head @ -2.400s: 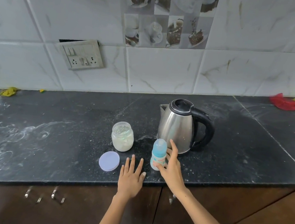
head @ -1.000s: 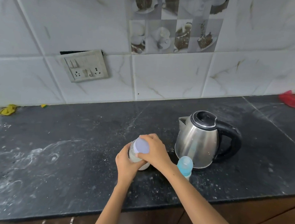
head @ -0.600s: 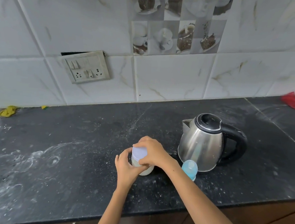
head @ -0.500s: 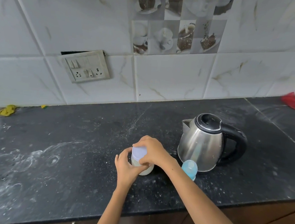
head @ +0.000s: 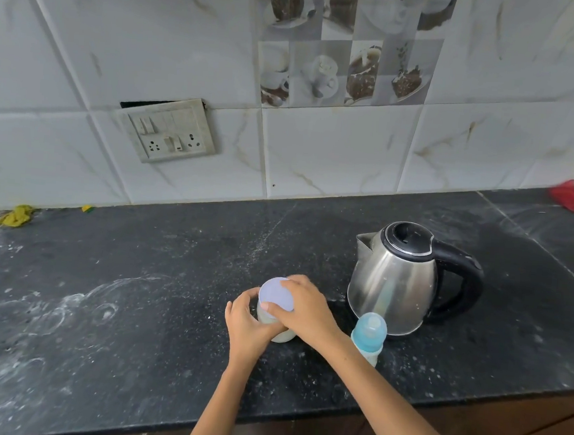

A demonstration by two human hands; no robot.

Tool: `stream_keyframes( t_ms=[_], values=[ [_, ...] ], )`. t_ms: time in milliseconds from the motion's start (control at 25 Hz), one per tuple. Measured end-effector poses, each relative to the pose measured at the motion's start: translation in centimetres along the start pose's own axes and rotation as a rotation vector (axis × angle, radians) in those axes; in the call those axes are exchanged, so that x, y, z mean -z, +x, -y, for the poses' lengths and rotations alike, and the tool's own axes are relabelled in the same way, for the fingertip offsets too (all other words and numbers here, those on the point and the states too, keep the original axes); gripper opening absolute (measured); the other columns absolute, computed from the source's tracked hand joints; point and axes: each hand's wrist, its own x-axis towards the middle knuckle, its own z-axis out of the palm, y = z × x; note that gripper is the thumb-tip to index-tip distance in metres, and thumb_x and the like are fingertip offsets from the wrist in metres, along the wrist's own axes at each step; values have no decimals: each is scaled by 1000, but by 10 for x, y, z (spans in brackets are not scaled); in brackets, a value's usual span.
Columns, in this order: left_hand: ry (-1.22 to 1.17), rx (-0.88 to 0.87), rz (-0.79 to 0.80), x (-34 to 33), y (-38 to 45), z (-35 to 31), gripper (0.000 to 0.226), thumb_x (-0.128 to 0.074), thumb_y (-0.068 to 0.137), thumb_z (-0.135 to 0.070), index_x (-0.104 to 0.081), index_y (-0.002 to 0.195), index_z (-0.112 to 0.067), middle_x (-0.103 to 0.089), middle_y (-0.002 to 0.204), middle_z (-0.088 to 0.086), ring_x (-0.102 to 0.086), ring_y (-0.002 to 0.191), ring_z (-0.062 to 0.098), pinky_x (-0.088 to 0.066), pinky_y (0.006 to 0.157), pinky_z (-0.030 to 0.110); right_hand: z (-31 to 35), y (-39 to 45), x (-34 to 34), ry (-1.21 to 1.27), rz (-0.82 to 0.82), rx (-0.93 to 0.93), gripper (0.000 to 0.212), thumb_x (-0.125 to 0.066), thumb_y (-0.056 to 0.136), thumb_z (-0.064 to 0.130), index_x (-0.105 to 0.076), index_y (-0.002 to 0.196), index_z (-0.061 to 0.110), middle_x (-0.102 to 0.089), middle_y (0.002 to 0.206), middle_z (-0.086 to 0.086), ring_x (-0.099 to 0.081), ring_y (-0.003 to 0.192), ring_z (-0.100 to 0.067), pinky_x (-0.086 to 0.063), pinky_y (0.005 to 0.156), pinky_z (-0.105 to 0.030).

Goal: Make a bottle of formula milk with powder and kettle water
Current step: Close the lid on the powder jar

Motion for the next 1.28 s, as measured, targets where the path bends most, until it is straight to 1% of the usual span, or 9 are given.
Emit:
stream_keyframes(
  t_ms=[120,200,320,440,600,760,1000,1160,1280],
  values=[
    [-2,34,-5,-1,1,2,69,-79,42,-52,-50,102,-38,-55,102,-25,-39,104,-8,-40,100,45,-1,-6,2,-47,-248,-78,48,-54,88,55,-62,112,15,-53,117,-3,-55,110,-20,-50,86,-33],
    [-2,22,-2,-1,3,4,65,-75,43,-51,-50,102,-38,-55,101,-24,-41,102,-1,-41,99,45,-5,-5,3,13,-164,9,47,-61,87,46,-58,122,15,-46,136,-3,-46,125,-19,-47,94,-33],
    [5,-7,-5,-4,4,4,57,-71,48,-43,-51,100,-36,-56,97,-24,-38,102,-19,-35,104,53,1,-2,-2,-46,79,79,62,-63,88,28,-40,144,17,-24,156,-5,-27,140,-23,-37,109,-35],
    [-4,-7,-16,-5,5,7,60,-77,45,-43,-52,100,-34,-57,98,-23,-32,102,-26,-33,106,54,7,4,3,-221,-24,-1,65,-70,80,36,-47,138,17,-40,136,-10,-42,124,-26,-46,94,-36],
    [-6,-37,-23,-5,5,9,61,-78,45,-43,-54,100,-31,-57,98,-21,-33,103,-25,-32,108,53,1,11,5,-129,78,61,65,-70,80,35,-45,137,15,-35,146,-4,-45,126,-28,-44,98,-37],
    [20,-71,-66,-9,4,9,53,-65,54,-39,-56,101,-19,-55,94,-21,-31,101,-33,-17,117,50,10,-1,-12,-165,-66,-19,56,-61,90,37,-46,138,12,-37,141,-10,-50,120,-27,-46,96,-34],
    [174,-77,-24,-5,-3,12,70,-78,56,-52,-53,113,-20,-58,112,-10,-51,116,10,-5,119,44,-3,-14,17,-65,-11,93,60,-61,90,40,-46,141,13,-37,150,-6,-44,131,-25,-35,105,-36],
    [317,-160,-21,0,-7,9,92,-76,59,-62,-44,135,-20,-50,139,-2,-39,134,18,-5,117,46,-41,-45,75,-111,-97,162,49,-70,86,35,-60,130,16,-60,130,0,-58,116,-18,-46,96,-33],
    [396,-269,-92,-1,-8,2,84,-54,68,-73,-50,132,-18,-53,138,1,-41,133,20,-12,115,50,-77,-76,96,-204,-18,95,49,-75,79,34,-63,126,24,-60,128,10,-55,118,-13,-46,95,-33]
  ],
)
